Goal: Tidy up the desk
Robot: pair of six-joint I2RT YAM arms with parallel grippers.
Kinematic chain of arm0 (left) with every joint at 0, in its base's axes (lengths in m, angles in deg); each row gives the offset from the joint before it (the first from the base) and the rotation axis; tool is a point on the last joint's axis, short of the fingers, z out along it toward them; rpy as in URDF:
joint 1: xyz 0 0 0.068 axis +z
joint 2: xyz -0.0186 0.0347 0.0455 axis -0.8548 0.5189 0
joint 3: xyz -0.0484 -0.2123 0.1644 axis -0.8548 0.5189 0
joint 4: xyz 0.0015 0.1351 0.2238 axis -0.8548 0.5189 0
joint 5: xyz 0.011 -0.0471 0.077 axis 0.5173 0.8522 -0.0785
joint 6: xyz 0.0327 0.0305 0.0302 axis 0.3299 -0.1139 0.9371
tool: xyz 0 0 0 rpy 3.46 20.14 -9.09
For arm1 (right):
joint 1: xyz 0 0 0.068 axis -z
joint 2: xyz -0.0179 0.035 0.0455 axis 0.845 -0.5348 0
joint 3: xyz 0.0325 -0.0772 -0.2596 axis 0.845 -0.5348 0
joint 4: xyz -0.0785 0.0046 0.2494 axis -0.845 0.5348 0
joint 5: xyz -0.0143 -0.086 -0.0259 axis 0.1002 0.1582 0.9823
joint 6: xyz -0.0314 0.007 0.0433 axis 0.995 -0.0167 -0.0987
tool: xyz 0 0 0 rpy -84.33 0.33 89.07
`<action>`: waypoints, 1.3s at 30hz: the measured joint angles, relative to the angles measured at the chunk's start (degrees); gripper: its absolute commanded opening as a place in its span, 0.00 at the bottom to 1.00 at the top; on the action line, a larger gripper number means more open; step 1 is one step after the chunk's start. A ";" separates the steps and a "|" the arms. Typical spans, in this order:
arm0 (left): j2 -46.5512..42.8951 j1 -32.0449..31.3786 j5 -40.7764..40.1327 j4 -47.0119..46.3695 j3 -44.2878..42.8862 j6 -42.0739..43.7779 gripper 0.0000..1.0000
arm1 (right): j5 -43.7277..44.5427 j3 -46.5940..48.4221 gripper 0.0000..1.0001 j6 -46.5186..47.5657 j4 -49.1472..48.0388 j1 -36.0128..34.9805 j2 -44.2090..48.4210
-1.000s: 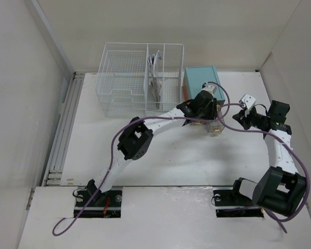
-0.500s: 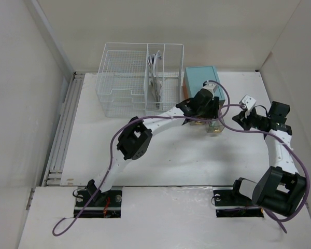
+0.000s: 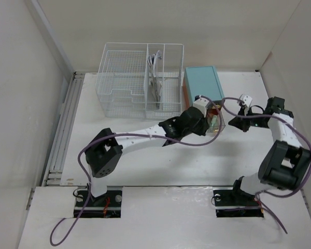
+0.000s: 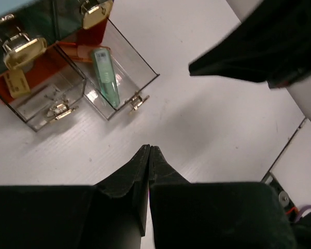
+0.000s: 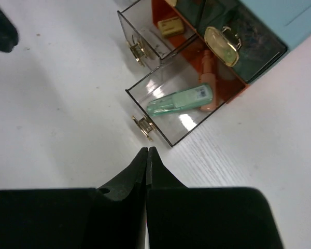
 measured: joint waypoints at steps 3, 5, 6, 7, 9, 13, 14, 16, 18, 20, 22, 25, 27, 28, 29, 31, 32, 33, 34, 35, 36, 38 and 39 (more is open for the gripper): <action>-1.79 -0.33 0.02 -4.59 6.56 -0.35 0.00 | -0.83 4.31 0.00 2.75 5.46 0.02 -7.08; -0.28 0.42 -0.07 -5.73 8.92 -0.59 0.00 | -0.92 5.01 0.00 3.87 7.41 0.02 -10.29; 1.18 0.76 -0.20 -6.01 9.25 -0.76 0.00 | -0.90 4.90 0.00 4.15 8.11 0.02 -11.17; 2.95 1.09 -0.37 -6.49 9.27 -0.96 0.00 | -0.87 4.63 0.00 4.35 8.74 0.02 -11.74; 6.54 1.79 -0.72 -7.19 9.20 -1.27 0.00 | -0.90 4.11 0.00 4.22 9.03 0.02 -11.93; 12.44 2.86 -0.72 -6.97 7.87 -1.97 0.00 | -0.83 3.45 0.00 2.12 7.93 0.00 -11.89; 13.55 3.10 -0.70 -7.17 7.17 -2.32 0.00 | -0.68 3.17 0.00 0.85 7.13 -0.15 -11.87; 14.58 3.45 -0.72 -6.78 4.87 -2.40 0.00 | 0.33 2.62 0.00 -1.88 5.22 -0.76 -11.87; 15.23 3.98 -0.74 -6.51 2.25 -2.47 0.00 | 1.64 1.97 0.00 -5.09 2.34 -2.23 -11.74; 15.69 4.57 -0.83 -6.49 -0.26 -2.49 0.00 | 3.30 1.31 0.00 -8.44 -0.66 -4.20 -11.54; 15.82 5.35 -0.83 -6.60 -2.01 -2.49 0.00 | 5.46 0.63 0.00 -12.09 -3.74 -6.47 -11.17; 16.26 6.75 -0.74 -6.49 -3.69 -2.62 0.00 | 8.33 0.09 0.00 -17.11 -7.96 -9.53 -10.93; 16.85 7.63 -0.50 -6.40 -4.66 -2.71 0.00 | 9.53 0.11 0.00 -19.56 -9.86 -10.78 -11.13; 17.11 7.96 -0.31 -6.36 -4.98 -2.71 0.00 | 10.12 0.13 0.00 -20.70 -10.54 -11.02 -11.43; 17.40 8.15 -0.11 -6.27 -5.44 -2.71 0.00 | 10.58 0.26 0.00 -21.70 -11.10 -11.08 -11.87; 17.79 8.63 0.11 -5.86 -6.25 -2.67 0.00 | 11.69 0.59 0.00 -23.63 -12.44 -11.08 -13.44; 17.94 8.79 0.17 -5.57 -6.58 -2.64 0.00 | 11.82 0.74 0.00 -25.09 -13.40 -11.02 -14.49; 18.05 8.83 0.20 -5.44 -6.75 -2.64 0.00 | 11.82 0.87 0.00 -25.64 -13.53 -10.97 -14.69; 18.25 9.05 0.33 -5.33 -6.99 -2.64 0.00 | 11.93 0.96 0.00 -26.67 -13.92 -10.97 -14.78; 18.40 9.14 0.42 -5.25 -7.30 -2.64 0.00 | 12.41 1.07 0.00 -27.63 -14.45 -10.99 -14.78; 18.56 9.20 0.46 -5.05 -7.69 -2.64 0.00 | 13.16 1.11 0.00 -28.24 -15.39 -10.99 -14.84; 19.06 9.51 0.48 -4.57 -8.61 -2.62 0.00 | 14.53 1.16 0.00 -29.79 -17.46 -11.28 -15.23; 19.41 9.70 0.48 -4.26 -9.22 -2.64 0.00 | 15.45 1.16 0.00 -30.64 -18.36 -11.61 -15.34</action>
